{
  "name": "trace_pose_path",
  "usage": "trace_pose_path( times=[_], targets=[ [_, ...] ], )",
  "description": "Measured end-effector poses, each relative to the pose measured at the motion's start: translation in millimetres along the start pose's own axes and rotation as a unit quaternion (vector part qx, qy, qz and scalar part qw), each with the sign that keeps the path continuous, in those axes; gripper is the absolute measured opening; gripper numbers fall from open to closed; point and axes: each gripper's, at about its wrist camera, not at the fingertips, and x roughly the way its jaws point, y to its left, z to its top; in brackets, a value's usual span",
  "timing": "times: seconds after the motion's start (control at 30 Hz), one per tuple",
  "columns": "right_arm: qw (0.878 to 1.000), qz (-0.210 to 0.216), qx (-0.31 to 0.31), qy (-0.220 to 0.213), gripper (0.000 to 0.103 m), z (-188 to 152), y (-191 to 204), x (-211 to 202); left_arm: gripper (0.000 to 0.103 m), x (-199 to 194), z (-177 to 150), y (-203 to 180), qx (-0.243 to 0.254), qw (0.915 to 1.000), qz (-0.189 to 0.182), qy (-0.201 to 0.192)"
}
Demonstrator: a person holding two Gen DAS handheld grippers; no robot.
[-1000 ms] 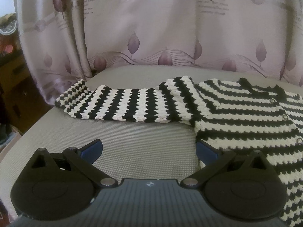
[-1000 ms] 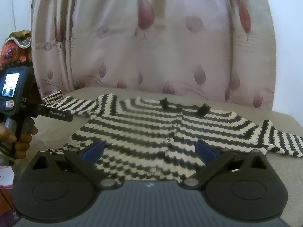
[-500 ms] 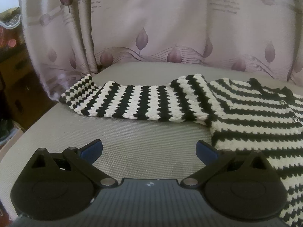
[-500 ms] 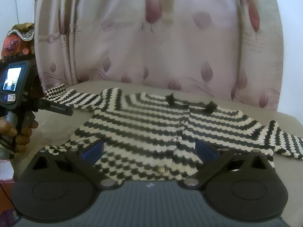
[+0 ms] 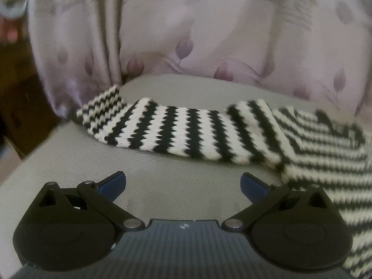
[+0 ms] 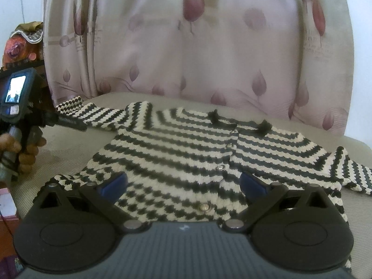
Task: Fold small clothes
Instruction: 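Grasp the sleeve cuff with the left gripper and lift it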
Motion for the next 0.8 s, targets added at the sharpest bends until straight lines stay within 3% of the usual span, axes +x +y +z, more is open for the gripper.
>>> trace_pose_path(
  times=[0.1, 0.23, 0.37, 0.57, 0.63, 0.67, 0.7, 0.8],
  targets=[
    [1.000, -0.001, 0.009, 0.003, 0.103, 0, -3, 2, 0.099, 18, 18, 52, -0.095, 0.9952, -0.021, 0.013],
    [1.000, 0.003, 0.016, 0.012, 0.103, -2, -5, 7, 0.099, 43, 36, 119, -0.189, 0.9809, -0.045, 0.007],
    [1.000, 0.004, 0.016, 0.020, 0.103, -3, -4, 12, 0.096, 73, 57, 156, -0.216, 0.9757, -0.022, 0.029],
    [0.999, 0.000, 0.016, 0.031, 0.103, -5, -4, 20, 0.087, 105, 78, 173, -0.222, 0.9733, -0.050, 0.034],
    [0.999, -0.002, 0.017, 0.033, 0.103, -5, -5, 20, 0.073, 111, 81, 170, -0.213, 0.9755, -0.043, 0.030],
    [0.999, -0.004, 0.017, 0.033, 0.103, -5, -5, 21, 0.047, 114, 83, 168, -0.212, 0.9761, -0.035, 0.031],
    [0.999, -0.005, 0.018, 0.033, 0.103, -5, -5, 21, 0.011, 116, 83, 167, -0.213, 0.9759, -0.030, 0.035],
    [0.999, -0.008, 0.020, 0.031, 0.103, -4, -7, 20, 0.008, 116, 80, 170, -0.248, 0.9679, -0.031, 0.024]
  ],
)
